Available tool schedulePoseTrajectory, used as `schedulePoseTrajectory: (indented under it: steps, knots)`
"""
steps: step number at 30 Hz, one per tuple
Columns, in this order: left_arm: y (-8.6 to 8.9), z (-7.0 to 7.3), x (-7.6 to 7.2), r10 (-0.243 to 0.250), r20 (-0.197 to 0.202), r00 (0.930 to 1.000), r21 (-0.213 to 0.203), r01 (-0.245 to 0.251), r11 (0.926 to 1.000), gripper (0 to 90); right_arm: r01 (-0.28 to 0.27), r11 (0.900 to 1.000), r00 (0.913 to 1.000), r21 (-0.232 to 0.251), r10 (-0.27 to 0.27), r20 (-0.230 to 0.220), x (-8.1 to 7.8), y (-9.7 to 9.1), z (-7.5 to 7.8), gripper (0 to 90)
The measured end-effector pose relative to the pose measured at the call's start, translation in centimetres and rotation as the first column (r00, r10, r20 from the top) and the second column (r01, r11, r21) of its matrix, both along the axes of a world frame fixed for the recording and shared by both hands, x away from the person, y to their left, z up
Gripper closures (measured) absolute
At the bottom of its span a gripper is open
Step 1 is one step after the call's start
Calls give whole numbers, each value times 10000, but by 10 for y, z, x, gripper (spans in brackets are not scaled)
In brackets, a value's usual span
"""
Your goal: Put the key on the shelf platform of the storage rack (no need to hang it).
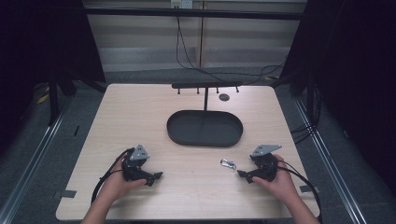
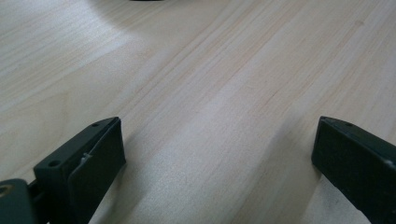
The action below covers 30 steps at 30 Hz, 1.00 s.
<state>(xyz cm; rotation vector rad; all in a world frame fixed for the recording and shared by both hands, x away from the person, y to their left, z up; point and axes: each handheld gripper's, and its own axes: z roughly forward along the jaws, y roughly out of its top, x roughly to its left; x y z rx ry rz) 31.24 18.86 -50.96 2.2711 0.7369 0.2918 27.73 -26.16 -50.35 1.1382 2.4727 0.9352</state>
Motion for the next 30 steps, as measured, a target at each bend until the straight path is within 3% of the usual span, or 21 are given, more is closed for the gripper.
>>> schedulePoseTrajectory:
  steps: [7,14,19,25,30]
  knots:
    - [0,0,0,-21,-60,10000,-48,21,10000,19,-41,10000,9999,-28,40,-109,0,0,1,144]
    - [0,0,0,-25,-59,10000,-45,24,10000,19,-307,9984,9977,-475,277,-615,-1,-1,7,172]
    - [0,0,0,-23,-59,10000,-42,23,10000,19,-588,9931,9858,-1014,418,-1624,2,6,17,253]
    - [-1,-1,0,-40,-54,10000,-71,40,10000,15,-1111,9820,9688,-1525,728,-2368,1,16,25,307]
    - [-1,0,1,-49,-59,10000,-48,49,10000,14,-1284,9774,9664,-1682,853,-2425,3,23,31,319]
